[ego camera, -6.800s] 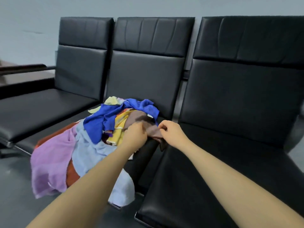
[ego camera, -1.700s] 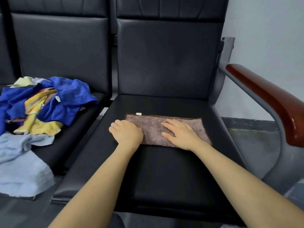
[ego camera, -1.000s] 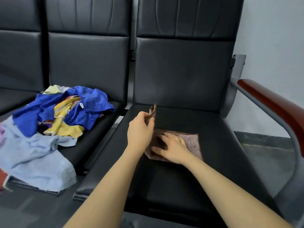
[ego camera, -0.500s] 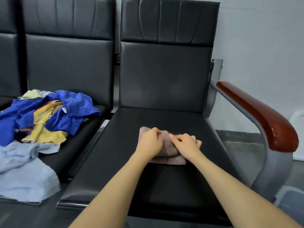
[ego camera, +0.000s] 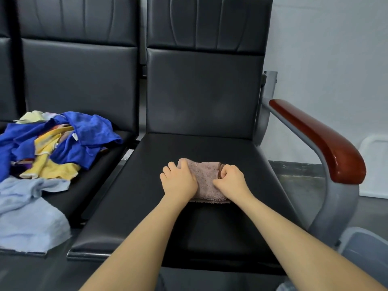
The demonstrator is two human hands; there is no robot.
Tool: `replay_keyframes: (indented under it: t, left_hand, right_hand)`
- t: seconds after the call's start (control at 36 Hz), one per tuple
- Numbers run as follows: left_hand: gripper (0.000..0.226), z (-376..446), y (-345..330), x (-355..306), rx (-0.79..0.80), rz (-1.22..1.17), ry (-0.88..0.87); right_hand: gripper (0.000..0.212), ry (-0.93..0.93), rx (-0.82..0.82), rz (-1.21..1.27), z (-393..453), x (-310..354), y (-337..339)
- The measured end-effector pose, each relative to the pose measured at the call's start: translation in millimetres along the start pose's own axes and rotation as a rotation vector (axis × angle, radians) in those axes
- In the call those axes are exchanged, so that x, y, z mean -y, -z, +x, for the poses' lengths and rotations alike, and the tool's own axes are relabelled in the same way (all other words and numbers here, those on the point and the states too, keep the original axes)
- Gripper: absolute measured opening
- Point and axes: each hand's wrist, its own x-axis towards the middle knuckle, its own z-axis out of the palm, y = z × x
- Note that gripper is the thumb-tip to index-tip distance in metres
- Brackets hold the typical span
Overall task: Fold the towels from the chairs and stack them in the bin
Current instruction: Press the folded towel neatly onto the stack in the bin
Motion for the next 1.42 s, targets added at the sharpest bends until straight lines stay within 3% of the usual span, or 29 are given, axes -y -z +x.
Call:
replay_keyframes:
  t: [0.19,0.33,0.47,0.56,0.72,0.94,1.22,1.42]
  left_hand:
    - [0.044,-3,-3,-1,0.058,0.05,-0.019]
    - [0.037,-4,-5,-1,0.079,0.053,-0.044]
    - [0.043,-2,-3,2,0.072,0.054,-0.063]
    - [0.041,-1,-1,1,0.059,0.028,-0.091]
    - [0.038,-1,0,1,0.037,0.002,-0.097]
    - [0.04,-2,6,3,-0.037,-0.023,-0.117]
    - [0.044,5,15,-14,-0.148,-0.104,-0.208]
    - [0.038,13,16,-53,-0.326,-0.241,-0.442]
  right_hand:
    - [0.017,-0.002,-0.031,-0.054,0,-7,2]
    - [0.036,-0.052,-0.192,-0.417,0,-7,-2]
    - [0.07,-0.168,-0.169,-0.567,4,-11,-11]
    - [0.076,-0.176,-0.143,-0.608,6,-14,-15]
    - [0.059,-0.137,-0.008,-0.592,11,-7,-17]
    - [0.029,0.073,-0.086,-0.385,-1,5,-18]
    - [0.017,0.179,-0.331,-0.224,-7,20,13]
    - [0.017,0.224,-0.491,-0.304,-16,10,61]
